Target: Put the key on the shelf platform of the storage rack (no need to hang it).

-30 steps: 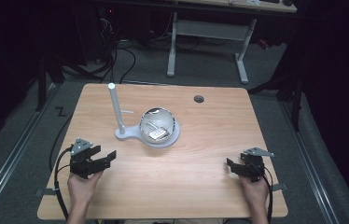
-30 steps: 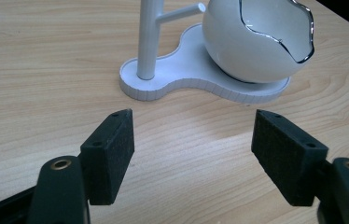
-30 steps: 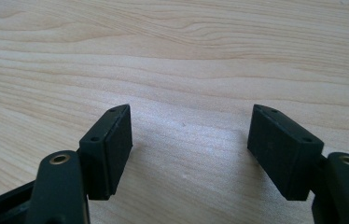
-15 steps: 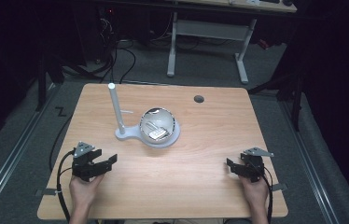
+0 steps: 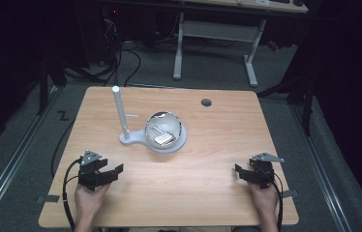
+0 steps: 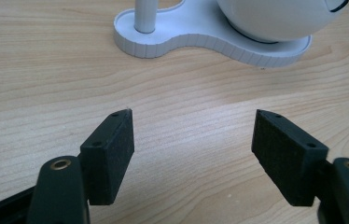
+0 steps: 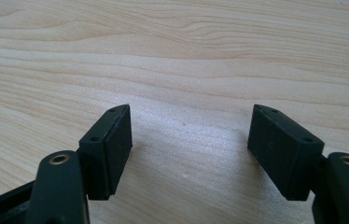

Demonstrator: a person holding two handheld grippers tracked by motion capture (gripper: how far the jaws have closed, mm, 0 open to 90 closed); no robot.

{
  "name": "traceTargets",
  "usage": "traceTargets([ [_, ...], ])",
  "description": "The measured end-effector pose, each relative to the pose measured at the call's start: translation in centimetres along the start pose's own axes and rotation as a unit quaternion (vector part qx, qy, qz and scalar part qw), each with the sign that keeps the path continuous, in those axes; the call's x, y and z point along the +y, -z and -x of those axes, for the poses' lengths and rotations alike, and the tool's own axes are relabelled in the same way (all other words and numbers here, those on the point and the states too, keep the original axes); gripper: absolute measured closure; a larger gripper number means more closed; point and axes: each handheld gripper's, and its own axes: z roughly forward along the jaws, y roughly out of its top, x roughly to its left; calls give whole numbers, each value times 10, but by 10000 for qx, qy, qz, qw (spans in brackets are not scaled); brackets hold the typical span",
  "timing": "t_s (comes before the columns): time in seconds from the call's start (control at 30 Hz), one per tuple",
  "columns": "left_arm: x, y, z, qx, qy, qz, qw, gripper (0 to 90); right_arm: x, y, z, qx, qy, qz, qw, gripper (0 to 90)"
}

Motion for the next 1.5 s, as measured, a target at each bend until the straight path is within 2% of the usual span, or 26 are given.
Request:
traceTargets([
  [0.07, -1, -2, 1, 26, -81, -69, 9999, 300, 0, 0, 0, 2, 1, 8, 10000, 310],
  [0.8, -5, -25, 9, 20, -273, -297, 9992, 299, 0, 0, 0, -6, 12, 11, 10000, 310],
  [1.27, -11, -36, 15, 22, -324, -325, 9989, 303, 0, 0, 0, -4, 13, 9, 10000, 309],
  [1.5, -11, -38, 18, 116, -443, -299, 9985, 303, 0, 0, -1, -10, 20, 8, 10000, 309],
])
